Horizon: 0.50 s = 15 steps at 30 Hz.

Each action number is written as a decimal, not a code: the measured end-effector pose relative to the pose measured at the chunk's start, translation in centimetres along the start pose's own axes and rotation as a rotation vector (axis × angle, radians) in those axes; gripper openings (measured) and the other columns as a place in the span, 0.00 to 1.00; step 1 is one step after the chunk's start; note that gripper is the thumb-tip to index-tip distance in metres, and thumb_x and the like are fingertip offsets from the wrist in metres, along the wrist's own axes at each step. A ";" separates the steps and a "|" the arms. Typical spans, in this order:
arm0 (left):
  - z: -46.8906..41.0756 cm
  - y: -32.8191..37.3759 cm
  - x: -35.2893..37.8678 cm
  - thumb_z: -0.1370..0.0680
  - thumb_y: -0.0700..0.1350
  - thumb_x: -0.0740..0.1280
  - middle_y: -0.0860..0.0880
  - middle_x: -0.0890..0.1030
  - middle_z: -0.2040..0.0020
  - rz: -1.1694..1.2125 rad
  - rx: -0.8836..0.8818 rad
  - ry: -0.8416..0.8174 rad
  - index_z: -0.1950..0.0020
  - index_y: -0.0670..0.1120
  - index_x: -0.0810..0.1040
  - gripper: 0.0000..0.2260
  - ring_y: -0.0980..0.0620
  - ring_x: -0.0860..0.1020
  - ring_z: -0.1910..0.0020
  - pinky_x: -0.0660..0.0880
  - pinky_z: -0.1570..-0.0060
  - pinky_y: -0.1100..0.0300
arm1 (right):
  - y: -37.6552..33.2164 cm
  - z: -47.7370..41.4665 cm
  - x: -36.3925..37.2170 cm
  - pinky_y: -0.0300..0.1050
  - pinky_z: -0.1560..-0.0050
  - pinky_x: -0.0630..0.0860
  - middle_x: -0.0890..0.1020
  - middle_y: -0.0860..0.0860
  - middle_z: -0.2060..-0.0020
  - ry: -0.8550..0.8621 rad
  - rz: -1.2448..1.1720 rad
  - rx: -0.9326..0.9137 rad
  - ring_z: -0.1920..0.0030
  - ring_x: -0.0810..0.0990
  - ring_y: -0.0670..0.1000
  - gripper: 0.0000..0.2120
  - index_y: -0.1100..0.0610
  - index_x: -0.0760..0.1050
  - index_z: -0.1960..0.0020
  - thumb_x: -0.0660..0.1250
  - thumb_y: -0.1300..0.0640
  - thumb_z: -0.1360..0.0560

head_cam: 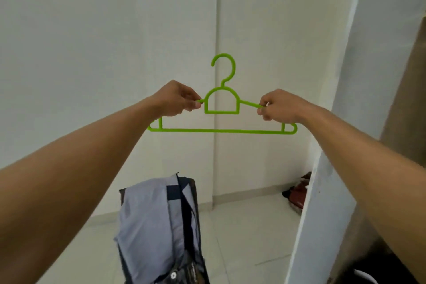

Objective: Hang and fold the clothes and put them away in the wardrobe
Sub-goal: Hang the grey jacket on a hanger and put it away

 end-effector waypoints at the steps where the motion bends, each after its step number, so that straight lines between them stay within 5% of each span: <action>1: 0.3 -1.0 -0.7 0.24 0.43 0.75 0.45 0.83 0.56 -0.014 -0.026 0.027 0.50 0.47 0.84 0.04 0.53 0.78 0.58 0.74 0.58 0.61 | -0.8 -0.9 1.0 0.43 0.61 0.70 0.84 0.52 0.59 -0.018 -0.020 -0.037 0.62 0.78 0.48 0.06 0.55 0.80 0.50 0.67 0.53 0.20; 12: 2.5 -12.4 -1.6 0.25 0.47 0.75 0.49 0.85 0.50 -0.176 -0.273 0.213 0.49 0.49 0.85 0.06 0.53 0.80 0.47 0.70 0.48 0.61 | -5.0 -7.6 11.4 0.41 0.62 0.72 0.80 0.52 0.63 -0.258 -0.192 -0.231 0.63 0.76 0.50 0.09 0.55 0.80 0.48 0.65 0.51 0.18; 15: 2.0 -14.0 -1.9 0.24 0.47 0.75 0.50 0.85 0.51 -0.182 -0.286 0.255 0.50 0.50 0.85 0.05 0.53 0.79 0.47 0.69 0.48 0.61 | -5.5 -9.1 13.1 0.44 0.55 0.74 0.82 0.56 0.57 -0.287 -0.225 -0.247 0.59 0.77 0.51 0.10 0.55 0.81 0.45 0.65 0.51 0.18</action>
Point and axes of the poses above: each hand's wrist, its own z-axis away from the middle knuckle, its own x-axis out of the palm, y = z × x, the point moved 2 cm from there along -z, towards the middle knuckle
